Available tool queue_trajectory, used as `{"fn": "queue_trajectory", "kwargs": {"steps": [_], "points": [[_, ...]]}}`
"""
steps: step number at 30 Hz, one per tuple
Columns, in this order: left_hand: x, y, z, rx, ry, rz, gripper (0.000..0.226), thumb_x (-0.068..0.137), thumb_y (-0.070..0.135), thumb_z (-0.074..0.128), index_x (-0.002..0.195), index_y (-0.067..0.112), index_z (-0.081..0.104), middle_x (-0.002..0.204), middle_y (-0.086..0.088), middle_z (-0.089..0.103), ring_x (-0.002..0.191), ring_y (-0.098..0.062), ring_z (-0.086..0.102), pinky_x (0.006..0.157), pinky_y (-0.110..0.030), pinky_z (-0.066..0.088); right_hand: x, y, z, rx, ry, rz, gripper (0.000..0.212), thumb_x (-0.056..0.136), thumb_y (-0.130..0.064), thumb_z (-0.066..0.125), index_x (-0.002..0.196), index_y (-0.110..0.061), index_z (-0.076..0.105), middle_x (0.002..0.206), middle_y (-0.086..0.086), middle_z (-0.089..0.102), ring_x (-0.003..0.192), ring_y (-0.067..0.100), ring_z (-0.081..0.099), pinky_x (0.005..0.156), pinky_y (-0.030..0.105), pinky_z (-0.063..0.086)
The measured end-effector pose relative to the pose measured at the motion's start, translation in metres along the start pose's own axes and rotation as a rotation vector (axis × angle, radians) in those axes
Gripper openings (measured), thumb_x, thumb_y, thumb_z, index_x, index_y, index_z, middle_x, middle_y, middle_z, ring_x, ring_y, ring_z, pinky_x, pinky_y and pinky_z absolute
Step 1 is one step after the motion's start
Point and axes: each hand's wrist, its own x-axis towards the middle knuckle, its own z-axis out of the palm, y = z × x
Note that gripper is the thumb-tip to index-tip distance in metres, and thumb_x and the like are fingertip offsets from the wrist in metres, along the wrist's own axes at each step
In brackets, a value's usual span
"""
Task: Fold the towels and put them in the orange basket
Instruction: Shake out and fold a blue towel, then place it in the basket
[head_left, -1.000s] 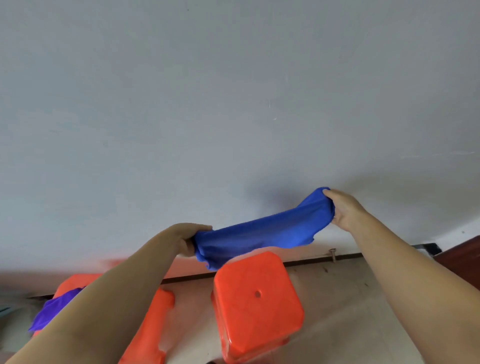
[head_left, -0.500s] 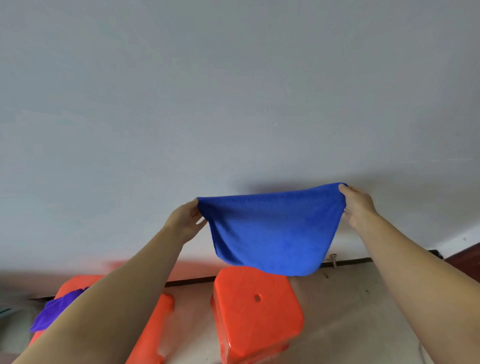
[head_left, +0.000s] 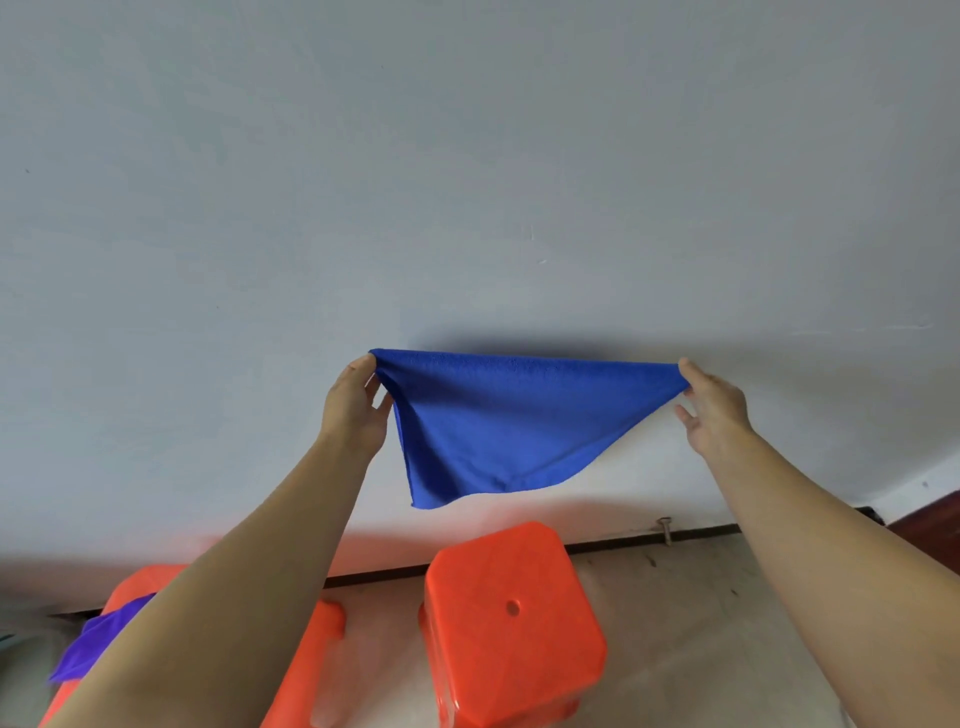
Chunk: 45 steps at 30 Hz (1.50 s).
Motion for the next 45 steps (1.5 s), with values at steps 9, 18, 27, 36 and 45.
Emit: {"fn": "queue_trajectory", "kwargs": {"steps": [9, 18, 27, 36, 45], "points": [[0.007, 0.003, 0.006, 0.042, -0.064, 0.02, 0.017, 0.093, 0.005, 0.046, 0.097, 0.01, 0.062, 0.101, -0.003, 0.066, 0.105, -0.018, 0.06, 0.092, -0.027, 0.047, 0.006, -0.004, 0.003, 0.067, -0.082, -0.085, 0.022, 0.093, -0.017, 0.056, 0.072, -0.017, 0.054, 0.077, 0.0, 0.057, 0.071, 0.015, 0.055, 0.069, 0.029, 0.045], [0.028, -0.038, -0.015, 0.066, 0.132, -0.1, 0.011, 0.093, 0.008, 0.053, 0.086, 0.009, 0.061, 0.085, -0.004, 0.061, 0.082, -0.016, 0.057, 0.072, -0.021, 0.047, 0.029, 0.042, 0.0, -0.087, -0.05, 0.003, 0.018, 0.09, -0.013, 0.052, 0.073, -0.017, 0.056, 0.079, 0.005, 0.053, 0.075, 0.019, 0.048, 0.072, 0.036, 0.04], [-0.001, -0.083, -0.066, 0.172, 0.174, -0.227, 0.008, 0.095, 0.015, 0.049, 0.089, 0.017, 0.054, 0.091, 0.001, 0.057, 0.083, -0.01, 0.058, 0.077, -0.02, 0.05, 0.015, 0.096, -0.026, -0.187, 0.051, 0.063, 0.014, 0.095, -0.011, 0.045, 0.105, -0.014, 0.053, 0.09, -0.003, 0.057, 0.088, 0.013, 0.055, 0.088, 0.031, 0.045], [-0.065, -0.196, -0.177, 0.27, 0.516, -0.369, 0.022, 0.09, -0.001, 0.043, 0.073, 0.011, 0.051, 0.073, -0.005, 0.047, 0.07, -0.014, 0.048, 0.066, -0.024, 0.041, -0.014, 0.229, -0.094, -0.451, 0.143, 0.312, 0.01, 0.089, -0.011, 0.045, 0.084, -0.006, 0.052, 0.074, 0.006, 0.045, 0.082, 0.024, 0.046, 0.075, 0.035, 0.041], [-0.071, -0.254, -0.217, 0.394, 0.59, -0.477, 0.022, 0.09, -0.003, 0.045, 0.072, 0.009, 0.05, 0.071, -0.007, 0.048, 0.067, -0.015, 0.045, 0.066, -0.024, 0.038, -0.008, 0.314, -0.124, -0.545, 0.152, 0.466, 0.011, 0.087, -0.013, 0.046, 0.086, -0.005, 0.054, 0.086, 0.012, 0.052, 0.085, 0.028, 0.051, 0.089, 0.045, 0.047]]}}
